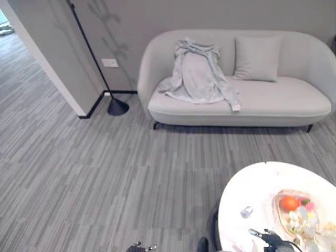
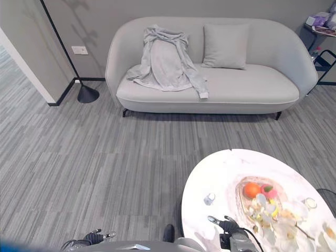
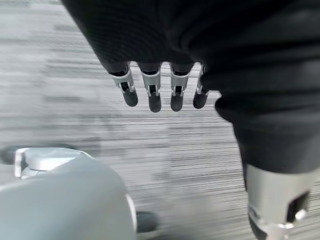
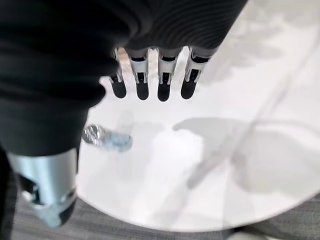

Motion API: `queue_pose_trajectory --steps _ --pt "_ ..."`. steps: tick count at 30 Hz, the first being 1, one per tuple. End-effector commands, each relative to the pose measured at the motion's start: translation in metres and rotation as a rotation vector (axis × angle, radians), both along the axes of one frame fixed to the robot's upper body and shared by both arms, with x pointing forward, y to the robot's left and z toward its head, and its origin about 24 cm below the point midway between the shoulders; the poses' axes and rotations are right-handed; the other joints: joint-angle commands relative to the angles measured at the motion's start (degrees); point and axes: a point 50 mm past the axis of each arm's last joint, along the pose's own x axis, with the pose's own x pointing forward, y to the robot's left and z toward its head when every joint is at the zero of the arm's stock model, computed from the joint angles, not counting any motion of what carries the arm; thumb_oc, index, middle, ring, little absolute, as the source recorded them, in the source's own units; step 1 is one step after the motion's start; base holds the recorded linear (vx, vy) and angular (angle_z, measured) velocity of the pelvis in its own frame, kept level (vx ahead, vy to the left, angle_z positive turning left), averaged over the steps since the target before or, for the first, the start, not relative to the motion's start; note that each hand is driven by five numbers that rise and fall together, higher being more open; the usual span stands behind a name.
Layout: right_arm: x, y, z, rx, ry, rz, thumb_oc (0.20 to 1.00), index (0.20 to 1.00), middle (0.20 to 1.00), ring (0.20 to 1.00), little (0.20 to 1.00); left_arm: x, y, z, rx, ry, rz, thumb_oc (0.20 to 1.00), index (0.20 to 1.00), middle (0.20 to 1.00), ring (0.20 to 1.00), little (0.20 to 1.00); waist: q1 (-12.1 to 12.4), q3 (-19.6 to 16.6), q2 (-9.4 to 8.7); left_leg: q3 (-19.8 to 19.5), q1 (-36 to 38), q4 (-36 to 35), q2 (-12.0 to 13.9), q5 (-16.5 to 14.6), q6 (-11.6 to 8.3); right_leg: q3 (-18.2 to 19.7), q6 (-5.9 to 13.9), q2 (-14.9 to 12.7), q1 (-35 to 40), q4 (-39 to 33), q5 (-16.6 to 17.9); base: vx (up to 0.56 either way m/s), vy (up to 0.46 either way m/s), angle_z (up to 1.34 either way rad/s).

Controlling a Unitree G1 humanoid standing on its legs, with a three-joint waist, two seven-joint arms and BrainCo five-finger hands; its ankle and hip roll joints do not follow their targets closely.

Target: Hang the clothes on the sofa on the clothes rack.

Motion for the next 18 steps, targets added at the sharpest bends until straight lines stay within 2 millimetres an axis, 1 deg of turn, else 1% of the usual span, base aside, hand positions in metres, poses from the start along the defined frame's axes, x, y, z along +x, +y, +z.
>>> queue_pose_trajectory --steps 1,2,3,4,5,6,7,8,10,11,12,13,14,15,18 --pt "0.006 -0.011 0.005 -0.02 -0.026 -0.049 1.0 1.0 1.0 1.0 1.0 0.023 0.015 0.01 0.049 -0.065 -0.024 1.0 1.0 1.0 1.0 1.0 -0.2 4.6 0.81 5.5 7.3 -15.4 -1.3 12.3 6.51 4.1 11.28 -5.5 -3.6 0.9 1.5 0.17 -0.013 -0.15" --pt "0.008 -0.012 0.006 -0.022 -0.034 -0.056 1.0 1.0 1.0 1.0 1.0 0.024 0.011 0.009 0.04 -0.065 -0.024 1.0 1.0 1.0 1.0 1.0 0.6 5.0 -0.01 7.9 4.6 -18.9 -2.6 7.5 7.48 4.3 11.82 -6.3 -1.4 0.8 -0.3 0.26 -0.012 -0.28" --pt "0.007 -0.012 0.006 -0.024 -0.034 -0.059 1.0 1.0 1.0 1.0 1.0 0.024 0.009 0.009 0.039 -0.062 -0.033 1.0 1.0 1.0 1.0 1.0 1.0 5.5 -0.55 8.6 2.3 -21.3 -3.8 4.6 7.55 4.1 12.28 -7.0 -0.3 0.8 -1.3 0.35 0.02 -0.14" --pt "0.007 -0.013 0.006 -0.028 -0.03 -0.056 1.0 1.0 1.0 1.0 1.0 0.023 0.007 0.008 0.034 -0.058 -0.04 1.0 1.0 1.0 1.0 1.0 1.8 6.1 -0.55 8.6 -1.2 -26.1 -5.8 4.8 6.81 4.3 12.67 -7.2 1.0 0.8 -2.1 0.18 0.037 0.16" --pt "0.007 -0.013 0.006 -0.028 -0.03 -0.056 1.0 1.0 1.0 1.0 1.0 0.023 0.007 0.008 0.034 -0.058 -0.04 1.0 1.0 1.0 1.0 1.0 1.8 6.2 -0.55 8.6 -1.1 -26.1 -5.8 4.8 6.81 4.3 12.67 -7.2 1.0 0.8 -2.1 0.22 0.074 0.25" --pt "0.004 -0.013 0.005 -0.034 -0.017 -0.048 1.0 1.0 1.0 1.0 1.0 0.022 0.005 0.007 0.029 -0.05 -0.047 1.0 1.0 1.0 1.0 1.0 2.8 6.6 0.23 6.8 -4.2 -32.1 -7.5 8.8 5.93 4.6 12.91 -6.2 2.5 0.8 -2.8 0.21 0.06 0.08" --pt "0.003 -0.014 0.004 -0.039 -0.014 -0.046 1.0 1.0 1.0 1.0 1.0 0.021 0.005 0.007 0.029 -0.048 -0.05 1.0 1.0 1.0 1.0 1.0 3.2 7.0 0.68 5.8 -5.6 -35.0 -8.4 11.9 5.55 4.9 12.93 -5.6 3.5 0.8 -3.4 0.29 0.082 0.0" --pt "0.001 -0.014 0.004 -0.044 -0.009 -0.05 1.0 1.0 1.0 1.0 1.0 0.02 0.004 0.006 0.029 -0.045 -0.059 1.0 1.0 1.0 1.0 1.0 3.9 7.4 0.93 5.0 -8.7 -36.8 -9.3 13.3 5.4 5.4 12.74 -5.1 4.7 0.8 -4.0 0.26 0.077 -0.01" --pt "-0.002 -0.014 0.003 -0.045 0.005 -0.053 1.0 1.0 1.0 1.0 1.0 0.017 0.003 0.005 0.022 -0.034 -0.061 1.0 1.0 1.0 1.0 1.0 4.9 7.7 1.53 2.5 -11.7 -40.4 -10.3 15.4 4.23 7.6 12.45 -4.4 6.9 0.8 -5.6 0.28 0.116 -0.01" --pt "-0.005 -0.014 0.002 -0.048 0.017 -0.052 1.0 1.0 1.0 1.0 1.0 0.013 0.003 0.004 0.019 -0.02 -0.057 1.0 1.0 1.0 1.0 1.0 5.1 7.8 1.69 2.2 -12.7 -40.6 -10.2 16.0 3.66 8.3 12.52 -4.5 7.9 0.8 -6.2 0.35 0.23 -0.52" --pt "-0.009 -0.011 0.0 -0.04 0.034 -0.035 1.0 1.0 1.0 1.0 1.0 0.004 0.005 0.001 0.02 0.009 -0.041 1.0 1.0 1.0 1.0 1.0 5.1 6.9 2.39 1.1 -10.7 -40.6 -9.3 16.6 3.43 9.5 13.11 -4.5 9.1 0.8 -6.9 0.34 0.268 -0.91" --pt "-0.011 -0.009 -0.002 -0.037 0.045 -0.029 1.0 1.0 1.0 1.0 1.0 0.001 0.006 0.001 0.021 0.019 -0.038 1.0 1.0 1.0 1.0 1.0 5.1 6.3 2.55 1.1 -9.9 -40.6 -9.1 17.7 3.45 9.8 13.3 -4.9 9.1 0.8 -7.0 0.24 0.212 -1.4" --pt "-0.011 -0.009 -0.002 -0.037 0.045 -0.029 1.0 1.0 1.0 1.0 1.0 0.001 0.006 0.001 0.021 0.019 -0.038 1.0 1.0 1.0 1.0 1.0 5.1 6.3 2.53 1.2 -9.9 -40.6 -9.1 17.6 3.45 9.8 13.3 -4.9 9.2 0.8 -7.0 0.29 0.308 -1.14" --pt "-0.013 -0.004 -0.004 -0.025 0.058 -0.024 1.0 1.0 1.0 1.0 1.0 -0.002 0.011 0.001 0.034 0.032 -0.037 1.0 1.0 1.0 1.0 1.0 5.1 5.2 1.77 3.0 -7.8 -40.6 -9.1 17.4 4.19 10.1 14.16 -7.1 9.2 0.8 -6.8 0.29 0.303 -0.92" --pt "-0.011 0.0 -0.005 -0.011 0.058 -0.011 1.0 1.0 1.0 1.0 1.0 0.0 0.014 0.002 0.047 0.029 -0.043 1.0 1.0 1.0 1.0 1.0 5.1 4.3 0.96 5.0 -6.2 -40.6 -9.7 15.7 5.48 10.3 15.45 -9.3 8.9 0.8 -6.2 0.27 0.294 -0.6"
